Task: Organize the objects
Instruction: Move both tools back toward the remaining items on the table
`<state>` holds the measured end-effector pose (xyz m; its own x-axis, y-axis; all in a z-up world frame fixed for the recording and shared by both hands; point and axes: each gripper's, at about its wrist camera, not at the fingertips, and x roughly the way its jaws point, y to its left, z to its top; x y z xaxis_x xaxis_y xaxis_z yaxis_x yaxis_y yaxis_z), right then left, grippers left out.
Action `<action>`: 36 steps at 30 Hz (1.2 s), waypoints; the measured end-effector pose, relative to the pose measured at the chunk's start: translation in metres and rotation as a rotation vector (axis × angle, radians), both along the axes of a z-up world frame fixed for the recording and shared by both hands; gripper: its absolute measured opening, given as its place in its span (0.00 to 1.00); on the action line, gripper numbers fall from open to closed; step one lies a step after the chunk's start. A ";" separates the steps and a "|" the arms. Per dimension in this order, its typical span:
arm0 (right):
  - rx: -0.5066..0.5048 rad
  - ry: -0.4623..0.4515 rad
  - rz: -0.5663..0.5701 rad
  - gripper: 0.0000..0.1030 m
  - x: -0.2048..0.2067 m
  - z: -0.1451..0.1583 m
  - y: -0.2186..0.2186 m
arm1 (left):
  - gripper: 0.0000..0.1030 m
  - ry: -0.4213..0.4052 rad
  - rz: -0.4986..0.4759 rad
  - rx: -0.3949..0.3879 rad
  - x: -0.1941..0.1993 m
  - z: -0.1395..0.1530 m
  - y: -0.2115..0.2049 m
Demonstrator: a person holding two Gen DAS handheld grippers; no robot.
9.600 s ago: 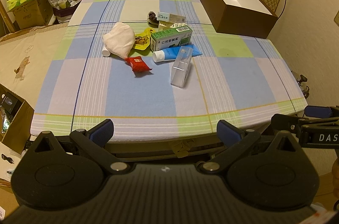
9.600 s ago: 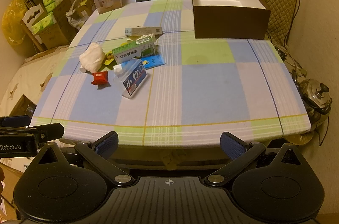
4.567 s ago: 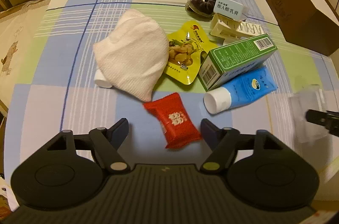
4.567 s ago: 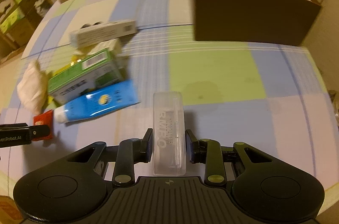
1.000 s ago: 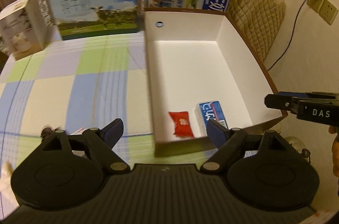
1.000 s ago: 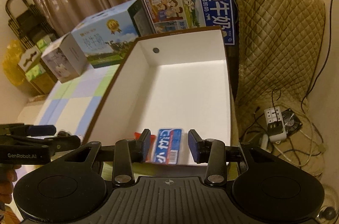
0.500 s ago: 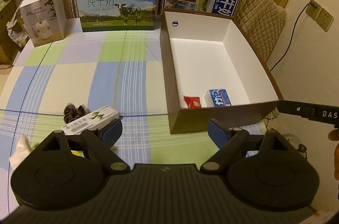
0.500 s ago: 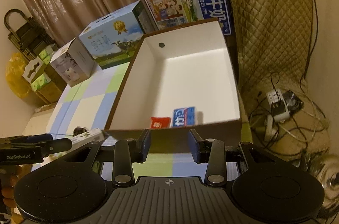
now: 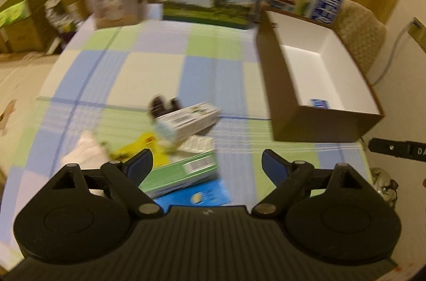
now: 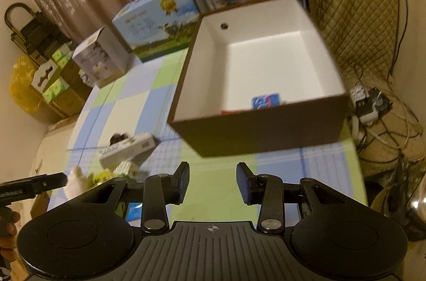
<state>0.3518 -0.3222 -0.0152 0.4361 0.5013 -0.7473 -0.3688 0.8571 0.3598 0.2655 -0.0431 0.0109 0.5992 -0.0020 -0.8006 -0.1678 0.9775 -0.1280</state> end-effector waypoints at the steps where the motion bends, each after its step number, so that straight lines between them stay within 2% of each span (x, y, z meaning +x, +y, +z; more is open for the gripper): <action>1: -0.002 0.006 0.003 0.35 -0.002 -0.003 0.005 | 0.84 0.003 0.017 0.000 -0.005 -0.001 0.009; 13: -0.033 0.033 0.047 0.35 -0.018 -0.020 0.053 | 0.84 0.053 0.167 0.003 -0.056 -0.019 0.089; 24: -0.021 0.138 0.023 0.36 -0.018 -0.046 0.078 | 0.84 0.063 0.149 0.064 -0.055 -0.047 0.120; 28: -0.030 0.164 -0.015 0.42 -0.015 -0.054 0.078 | 0.84 0.083 0.126 0.098 -0.047 -0.063 0.132; 32: -0.032 0.193 -0.076 0.54 -0.012 -0.060 0.072 | 0.86 0.097 0.113 0.083 -0.035 -0.076 0.144; 36: -0.039 0.210 -0.134 0.60 -0.010 -0.065 0.064 | 0.91 0.089 0.083 0.075 -0.017 -0.089 0.147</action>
